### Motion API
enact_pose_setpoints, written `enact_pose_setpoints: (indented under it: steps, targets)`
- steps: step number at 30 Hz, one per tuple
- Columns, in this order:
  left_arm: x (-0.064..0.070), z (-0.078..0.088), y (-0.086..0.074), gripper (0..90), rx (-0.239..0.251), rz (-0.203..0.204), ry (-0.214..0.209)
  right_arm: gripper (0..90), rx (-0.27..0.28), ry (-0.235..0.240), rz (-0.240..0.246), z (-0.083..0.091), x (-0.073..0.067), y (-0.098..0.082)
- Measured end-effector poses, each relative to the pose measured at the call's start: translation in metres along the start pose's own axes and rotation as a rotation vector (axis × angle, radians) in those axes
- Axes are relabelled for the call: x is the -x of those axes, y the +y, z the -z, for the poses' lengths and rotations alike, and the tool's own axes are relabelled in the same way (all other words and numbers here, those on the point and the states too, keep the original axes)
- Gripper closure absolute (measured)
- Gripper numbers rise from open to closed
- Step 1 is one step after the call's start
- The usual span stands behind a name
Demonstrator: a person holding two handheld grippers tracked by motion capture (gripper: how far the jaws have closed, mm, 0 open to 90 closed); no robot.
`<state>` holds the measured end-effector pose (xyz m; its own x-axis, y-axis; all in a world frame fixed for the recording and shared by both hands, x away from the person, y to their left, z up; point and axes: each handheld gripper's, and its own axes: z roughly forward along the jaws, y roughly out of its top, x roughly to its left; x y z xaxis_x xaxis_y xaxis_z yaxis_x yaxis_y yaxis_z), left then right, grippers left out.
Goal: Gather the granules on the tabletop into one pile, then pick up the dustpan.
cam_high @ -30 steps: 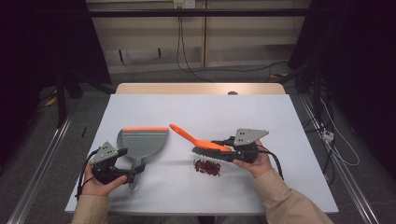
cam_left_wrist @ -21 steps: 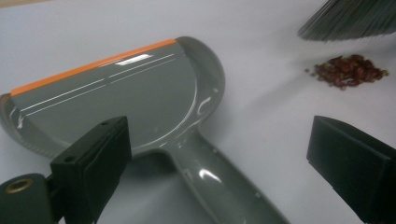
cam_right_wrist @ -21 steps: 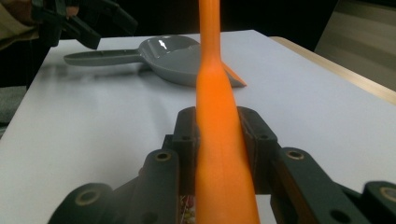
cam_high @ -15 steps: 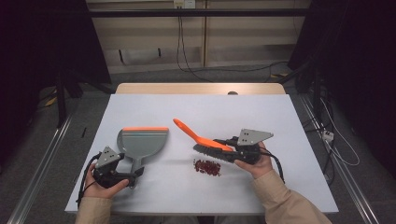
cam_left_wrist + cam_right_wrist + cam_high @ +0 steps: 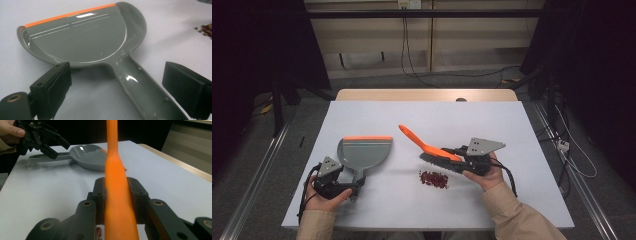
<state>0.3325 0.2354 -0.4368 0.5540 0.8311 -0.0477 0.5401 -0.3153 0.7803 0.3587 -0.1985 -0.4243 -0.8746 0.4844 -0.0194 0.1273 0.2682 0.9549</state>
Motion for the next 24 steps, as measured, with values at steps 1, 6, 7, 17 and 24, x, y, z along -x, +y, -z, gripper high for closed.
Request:
enact_pose_setpoints:
  steps: [1,6,7,17,24]
  targets:
    - [0.0,0.0,0.0,8.5,-0.007,-0.005,0.005,71.2,0.0,-0.002,-0.005,0.0,0.0,0.0]
    - [0.001,-0.001,-0.001,8.4,-0.013,0.011,0.017,71.2,0.002,-0.008,-0.011,0.002,0.0,-0.001]
    - [0.001,-0.001,-0.002,8.5,-0.014,0.012,0.019,71.2,-0.001,-0.005,-0.01,0.002,0.0,0.0]
    - [-0.008,0.006,-0.004,12.2,-0.034,0.021,0.06,71.2,-0.006,-0.022,-0.037,0.002,0.0,-0.001]
    - [-0.019,0.009,-0.003,22.5,-0.026,0.004,0.06,71.2,0.001,-0.032,-0.054,0.005,0.002,-0.002]
